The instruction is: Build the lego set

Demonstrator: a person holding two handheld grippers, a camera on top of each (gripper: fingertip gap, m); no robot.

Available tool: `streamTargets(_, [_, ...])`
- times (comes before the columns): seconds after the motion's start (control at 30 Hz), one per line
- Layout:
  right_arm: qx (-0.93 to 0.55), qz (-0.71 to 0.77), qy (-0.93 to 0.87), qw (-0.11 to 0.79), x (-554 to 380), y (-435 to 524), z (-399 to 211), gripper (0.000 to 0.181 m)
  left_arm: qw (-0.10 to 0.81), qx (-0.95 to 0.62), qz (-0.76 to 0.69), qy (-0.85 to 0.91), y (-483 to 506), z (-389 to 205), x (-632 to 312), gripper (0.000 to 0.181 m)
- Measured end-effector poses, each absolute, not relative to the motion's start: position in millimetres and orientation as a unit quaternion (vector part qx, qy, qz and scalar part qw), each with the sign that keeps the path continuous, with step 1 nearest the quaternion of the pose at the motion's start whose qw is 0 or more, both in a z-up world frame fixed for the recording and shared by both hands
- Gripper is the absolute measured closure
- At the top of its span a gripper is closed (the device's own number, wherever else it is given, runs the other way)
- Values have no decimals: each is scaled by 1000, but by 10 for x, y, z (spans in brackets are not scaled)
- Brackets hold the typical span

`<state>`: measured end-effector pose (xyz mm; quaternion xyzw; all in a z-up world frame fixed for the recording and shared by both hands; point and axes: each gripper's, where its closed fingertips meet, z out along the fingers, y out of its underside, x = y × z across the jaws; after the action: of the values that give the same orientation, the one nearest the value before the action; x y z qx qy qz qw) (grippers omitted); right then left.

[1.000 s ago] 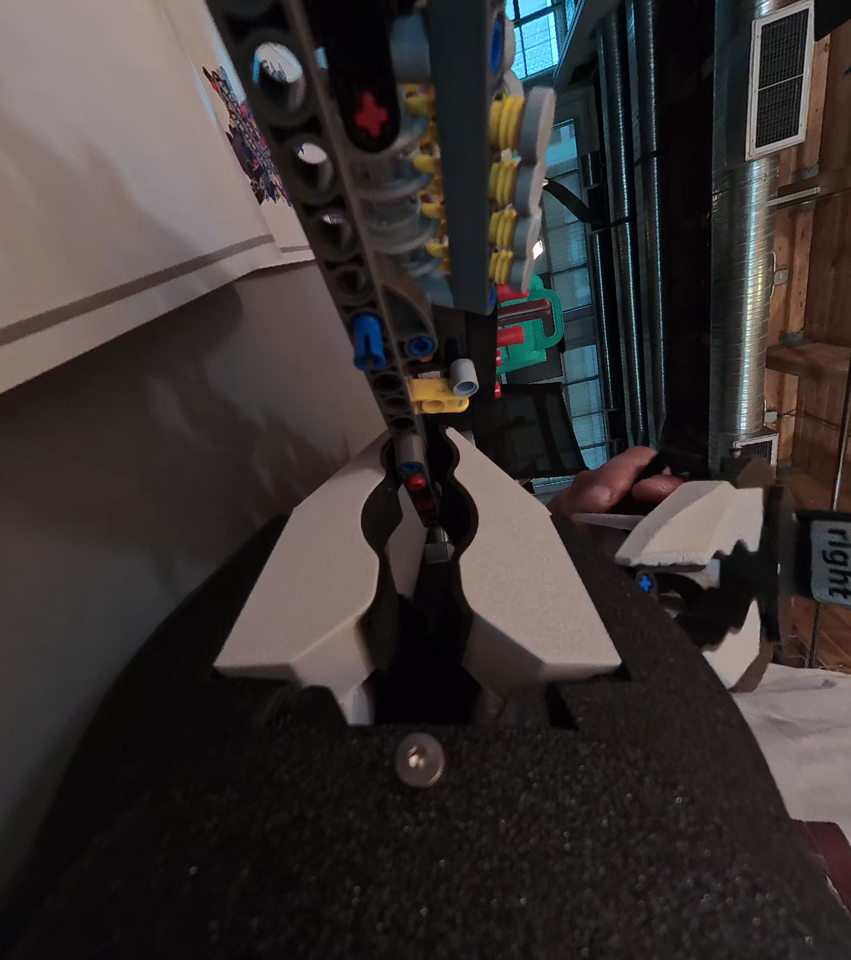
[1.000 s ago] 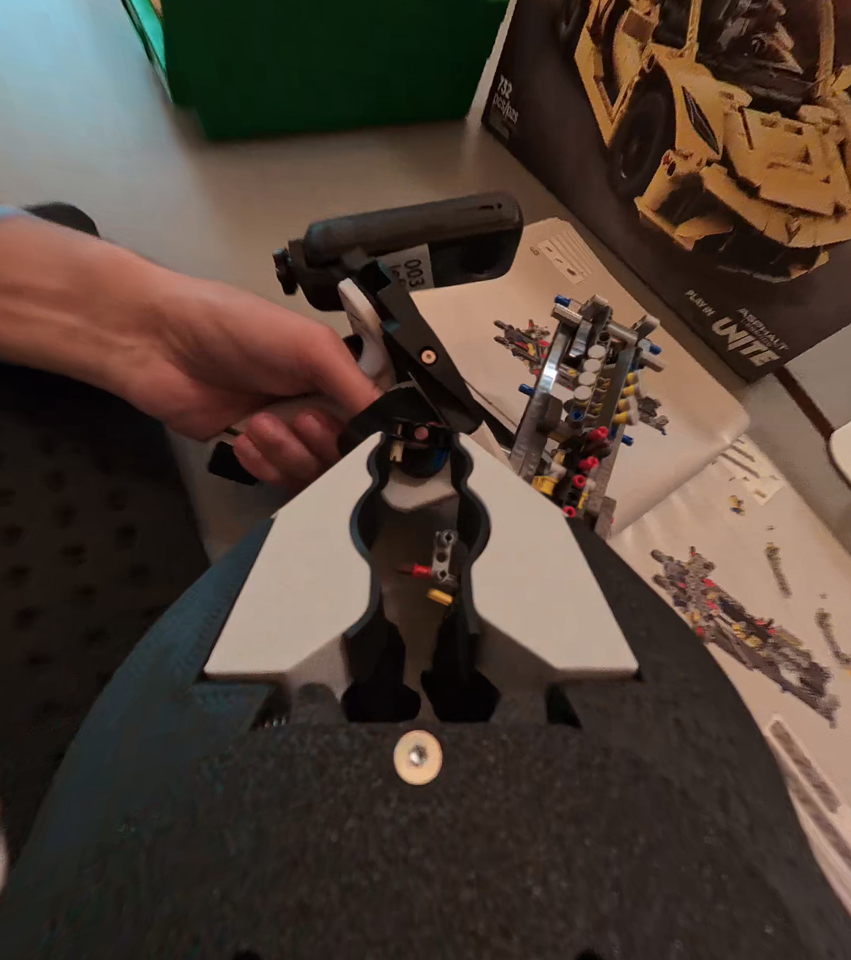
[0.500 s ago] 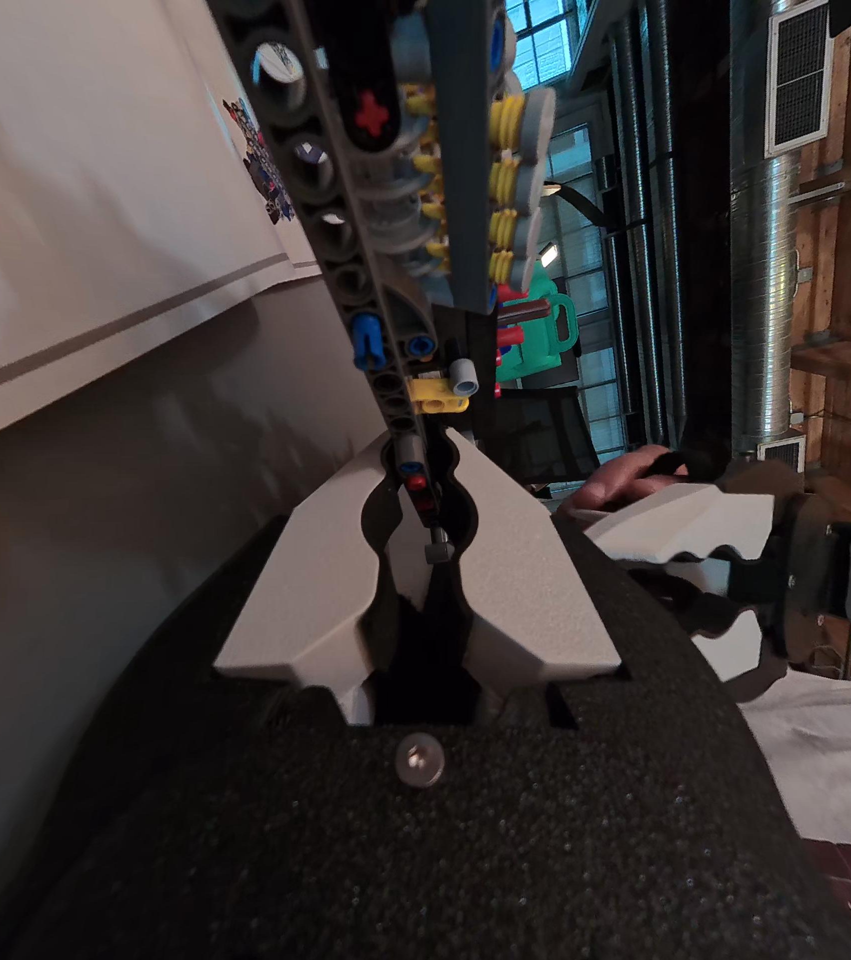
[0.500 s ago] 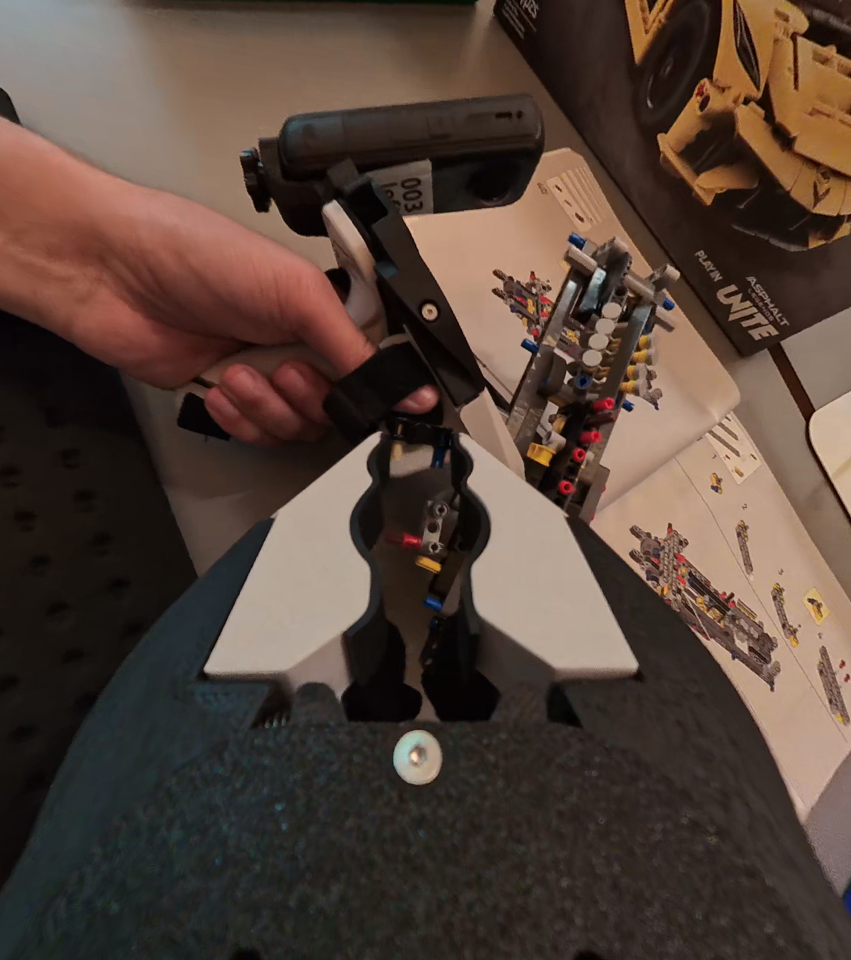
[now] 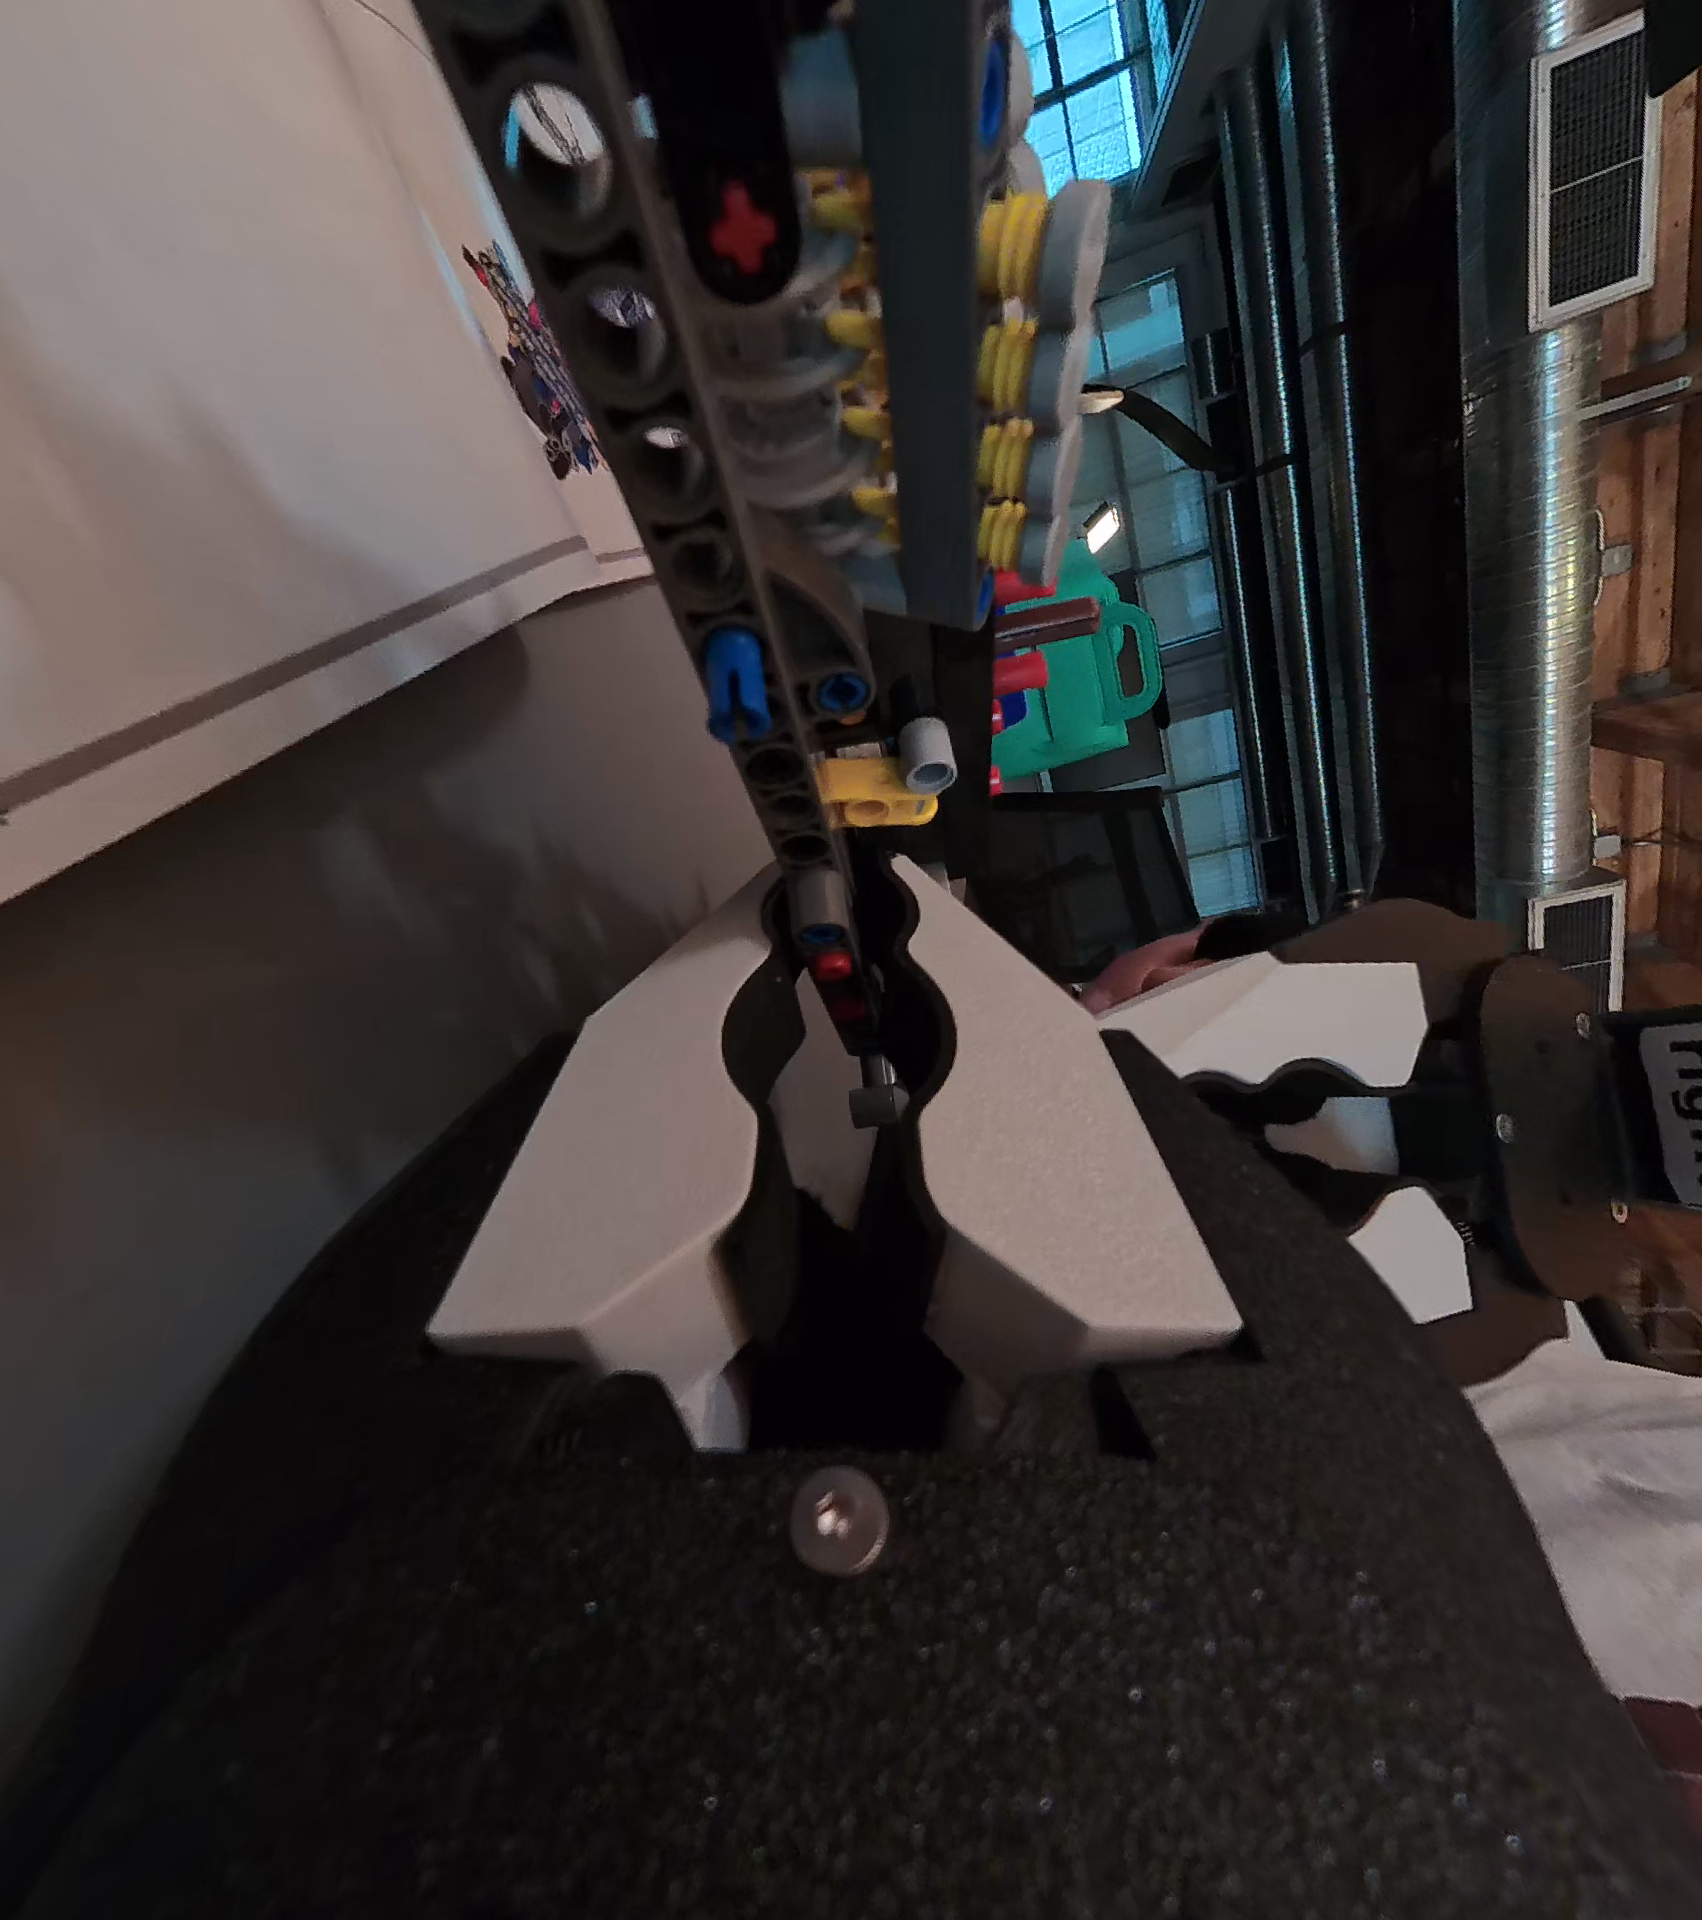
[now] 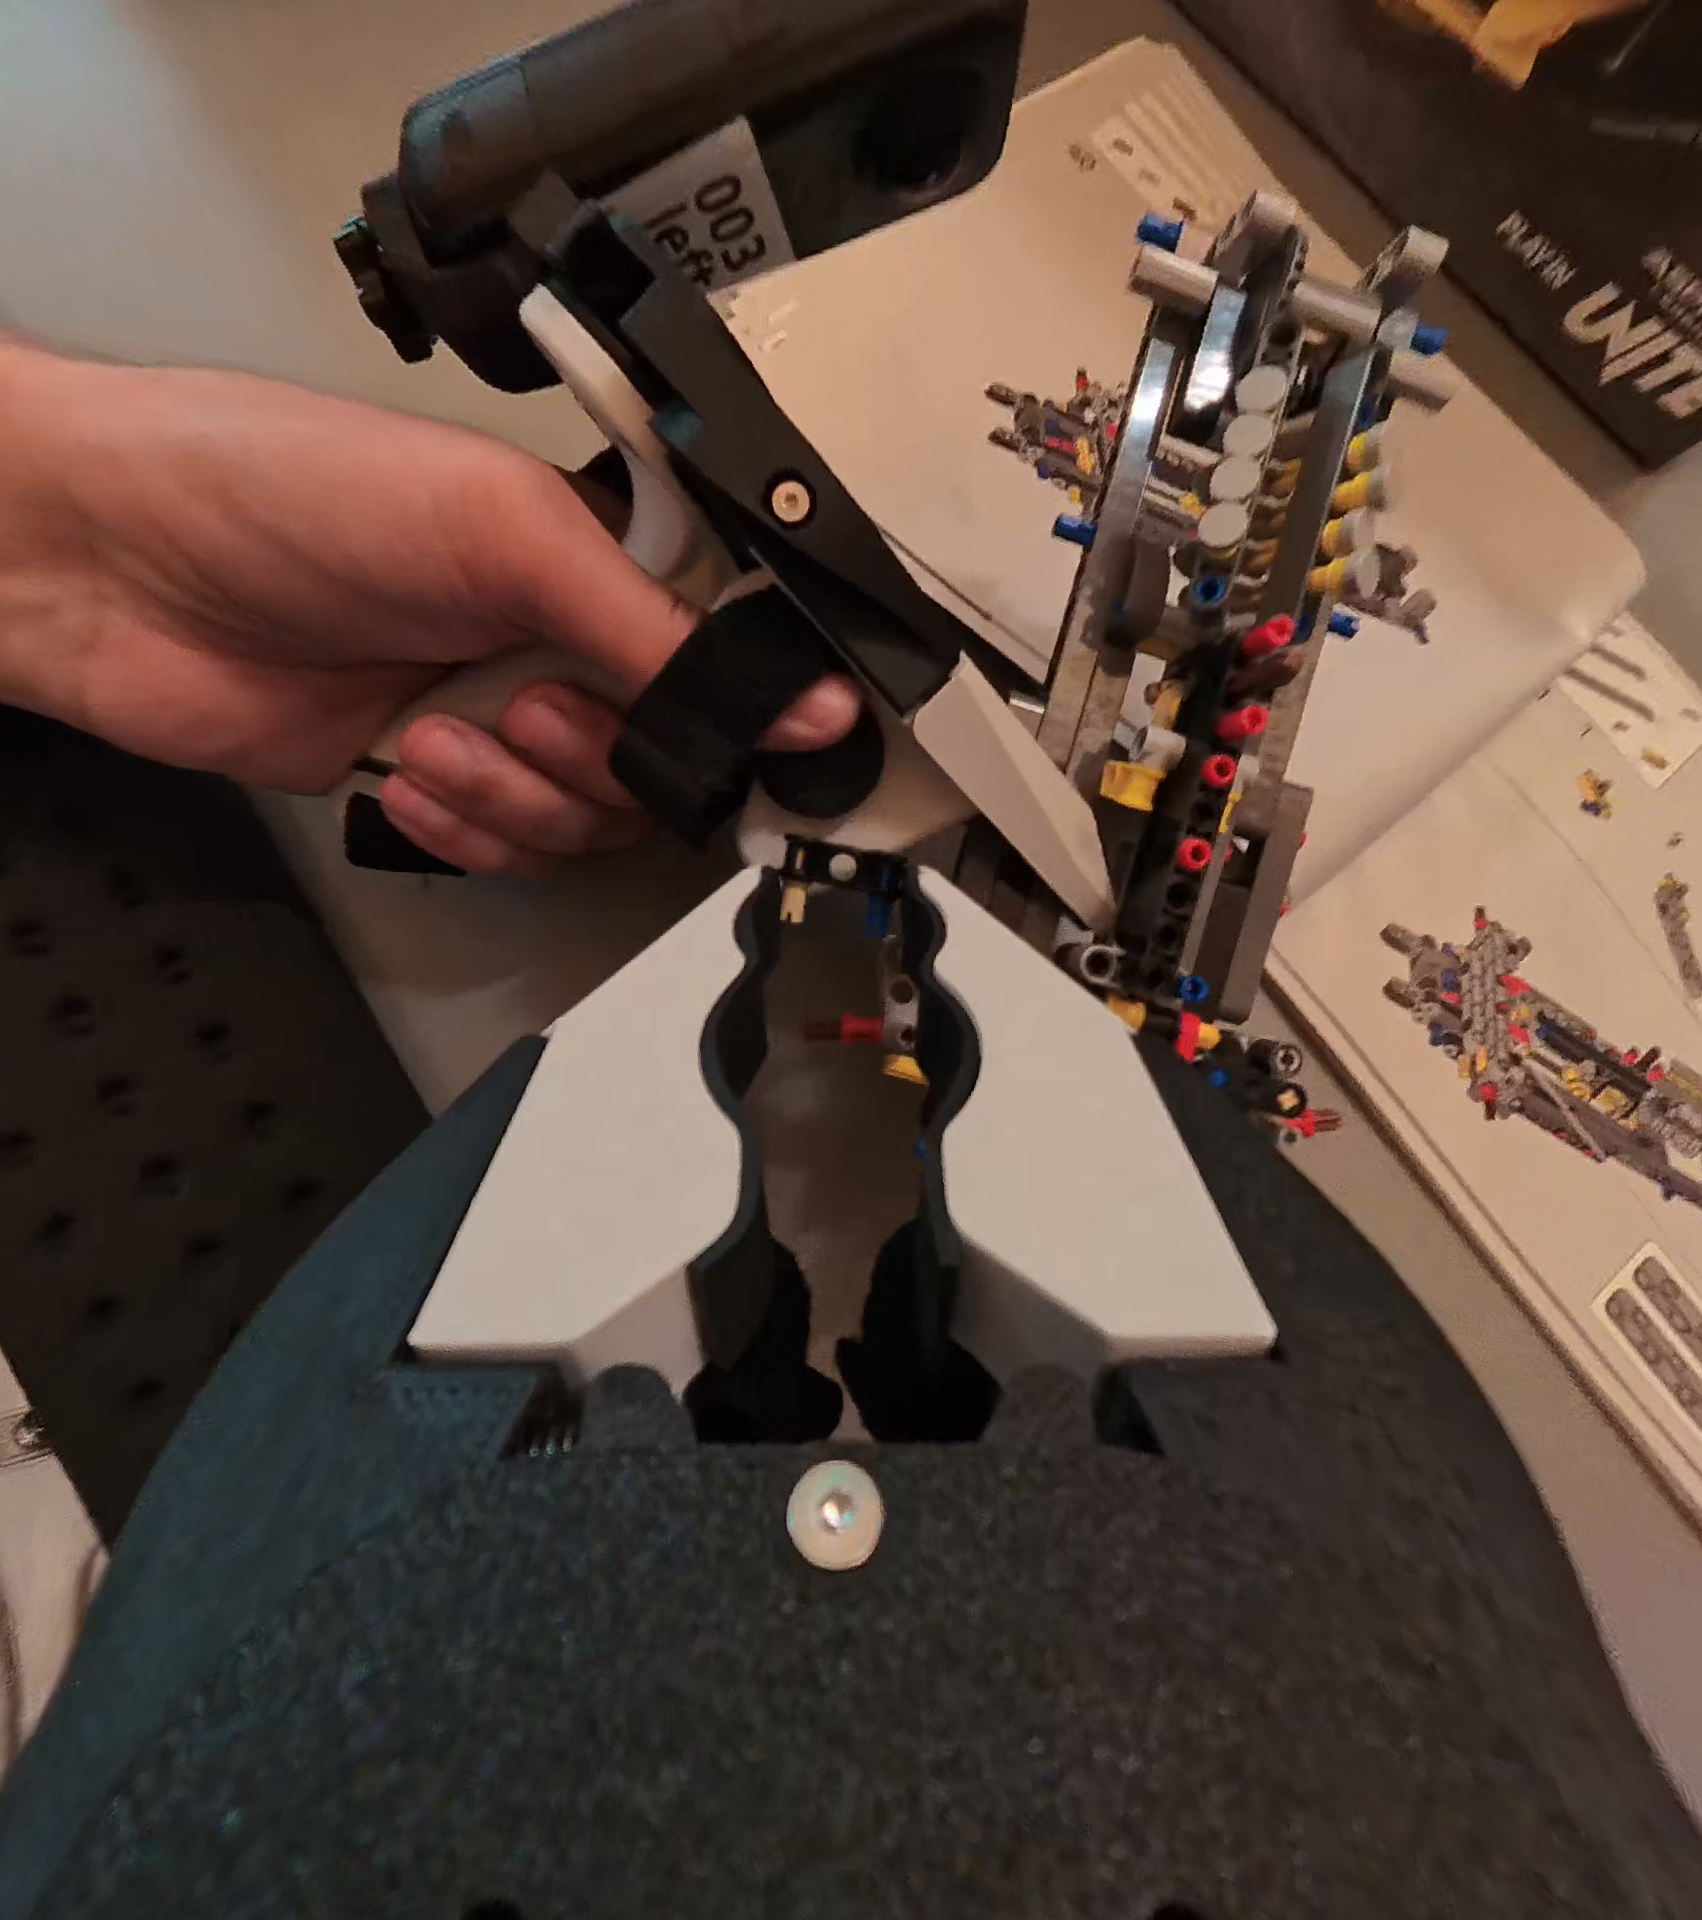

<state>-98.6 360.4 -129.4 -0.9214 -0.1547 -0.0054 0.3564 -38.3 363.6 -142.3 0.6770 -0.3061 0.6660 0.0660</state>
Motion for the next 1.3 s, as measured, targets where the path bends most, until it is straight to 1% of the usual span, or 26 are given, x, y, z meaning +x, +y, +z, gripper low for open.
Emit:
streamTargets(0.13, [-916, 12, -149, 372, -1107, 3564, -1287, 159, 64, 679, 669, -295, 3681, -1422, -382, 175])
streamTargets(0.3, [-879, -82, -95, 460, -668, 3459, -1105, 160, 59, 678, 675, -284, 3747, -1394, -386, 174])
streamTargets(0.37, [-848, -83, -91, 516, -568, 3380, -977, 160, 61, 676, 679, -281, 3760, -1375, -387, 175])
streamTargets(0.47, [-799, -65, -23, 597, -289, 3180, -880, 160, 66, 671, 686, -274, 3776, -1345, -392, 175])
streamTargets(0.5, [-803, -38, -8, 595, -200, 3102, -966, 159, 67, 670, 687, -273, 3783, -1341, -394, 175])
streamTargets(0.53, [-833, -4, 11, 553, -113, 3008, -1170, 160, 68, 671, 685, -275, 3788, -1347, -399, 175])
streamTargets(0.6, [-910, 46, 13, 412, 0, 2748, -1657, 159, 65, 681, 670, -288, 3789, -1407, -412, 175])
streamTargets(0.63, [-928, 60, 5, 367, 7, 2638, -1800, 159, 62, 685, 663, -294, 3790, -1434, -417, 175])
streamTargets(0.83, [-968, 36, -68, 238, -10, 2394, -2061, 159, 82, 687, 655, -304, 3692, -1474, -429, 175])
streamTargets(0.93, [-970, 37, -81, 226, -22, 2401, -2072, 157, 85, 689, 651, -306, 3640, -1482, -426, 175])
streamTargets(1.0, [-968, 55, -84, 232, -73, 2432, -2018, 133, 89, 693, 653, -292, 3604, -1469, -428, 174])
streamTargets(1.07, [-955, 79, -84, 274, -178, 2570, -1838, 119, 89, 701, 653, -274, 3555, -1488, -435, 174])
streamTargets(1.17, [-926, 116, -72, 351, -389, 2850, -1529, 119, 77, 716, 650, -241, 3524, -1561, -449, 175])
streamTargets(1.3, [-932, 52, -102, 344, -372, 3003, -1649, 118, 87, 722, 656, -202, 3476, -1581, -461, 174])
